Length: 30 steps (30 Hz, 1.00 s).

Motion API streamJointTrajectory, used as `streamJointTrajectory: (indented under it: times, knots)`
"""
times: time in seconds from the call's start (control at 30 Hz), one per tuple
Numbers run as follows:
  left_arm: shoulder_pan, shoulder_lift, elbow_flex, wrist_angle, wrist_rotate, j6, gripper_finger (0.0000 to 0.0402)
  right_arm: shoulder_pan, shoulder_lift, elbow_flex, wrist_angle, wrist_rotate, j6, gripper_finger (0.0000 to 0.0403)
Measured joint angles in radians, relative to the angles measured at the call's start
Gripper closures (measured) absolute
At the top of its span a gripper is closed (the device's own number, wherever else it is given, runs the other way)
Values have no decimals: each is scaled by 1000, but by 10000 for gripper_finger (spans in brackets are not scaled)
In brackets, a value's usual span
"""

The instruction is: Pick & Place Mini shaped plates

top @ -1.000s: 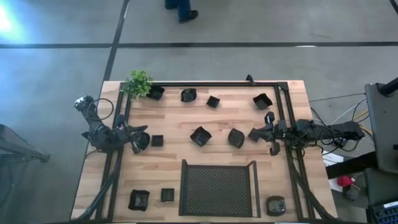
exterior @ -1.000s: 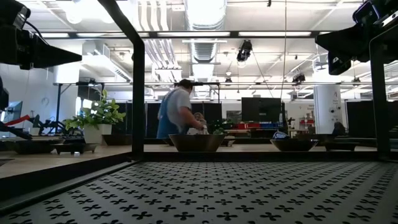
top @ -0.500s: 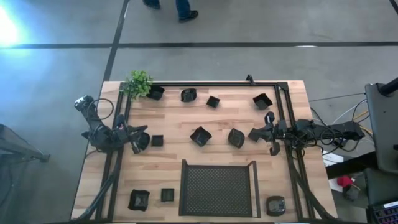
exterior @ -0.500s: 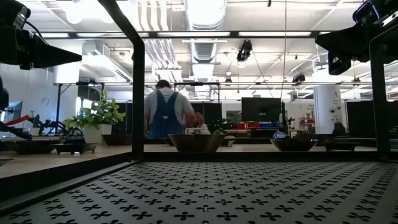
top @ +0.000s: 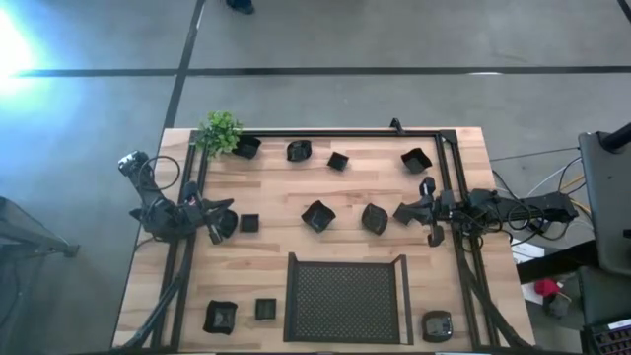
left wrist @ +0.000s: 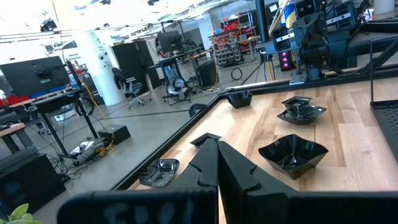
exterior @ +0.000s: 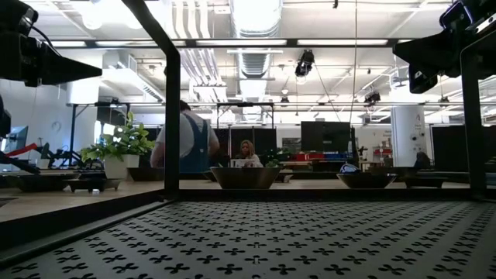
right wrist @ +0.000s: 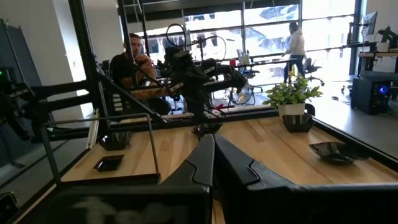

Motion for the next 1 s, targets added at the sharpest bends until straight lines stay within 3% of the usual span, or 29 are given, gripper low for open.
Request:
streamJointTrajectory:
  times: [1.0]
  knots:
    - [0,0,0,0,0,0,402,0,0,0,31,0,-23,394]
